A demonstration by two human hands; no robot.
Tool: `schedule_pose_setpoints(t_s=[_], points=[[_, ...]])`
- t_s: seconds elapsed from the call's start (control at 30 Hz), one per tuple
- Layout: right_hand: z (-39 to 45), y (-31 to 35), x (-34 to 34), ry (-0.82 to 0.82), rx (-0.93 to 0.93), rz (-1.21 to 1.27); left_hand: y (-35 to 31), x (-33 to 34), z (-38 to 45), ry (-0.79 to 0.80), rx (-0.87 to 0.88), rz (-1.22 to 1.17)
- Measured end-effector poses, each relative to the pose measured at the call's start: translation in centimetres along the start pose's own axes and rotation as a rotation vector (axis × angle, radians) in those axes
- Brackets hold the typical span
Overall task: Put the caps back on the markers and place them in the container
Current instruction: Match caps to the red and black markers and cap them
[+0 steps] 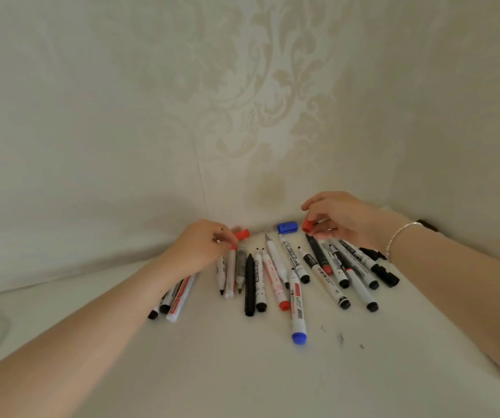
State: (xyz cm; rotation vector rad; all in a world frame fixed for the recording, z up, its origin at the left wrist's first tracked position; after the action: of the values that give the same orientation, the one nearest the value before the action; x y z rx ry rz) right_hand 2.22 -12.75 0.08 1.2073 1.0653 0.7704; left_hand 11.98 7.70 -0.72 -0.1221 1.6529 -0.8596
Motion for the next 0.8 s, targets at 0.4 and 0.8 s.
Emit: schedule_pose_setpoints(t_s=[0.4, 0.8], points=[[0.0, -0.6, -3.9, -0.247, 0.031, -0.1, -9.0, 8.2, 1.7, 0.093, 0.068, 0.109], [-0.3, -1.9, -6.3, -0.317, -0.015, -0.014, -11.4, 11.3, 5.5, 0.043, -0.096, 0.414]])
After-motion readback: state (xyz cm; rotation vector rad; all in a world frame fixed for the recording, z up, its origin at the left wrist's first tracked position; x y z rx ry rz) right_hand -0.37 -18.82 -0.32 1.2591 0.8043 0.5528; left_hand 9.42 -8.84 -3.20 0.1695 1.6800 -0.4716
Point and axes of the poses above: each hand's wrist, its own z-axis towards the middle knuckle, its own x-axis out of the palm, y = z × x, the point moved 9 cm from there along z, towards the middle knuckle, and after that the axes turned 13 degrees about -x, right-handed, at the moved point
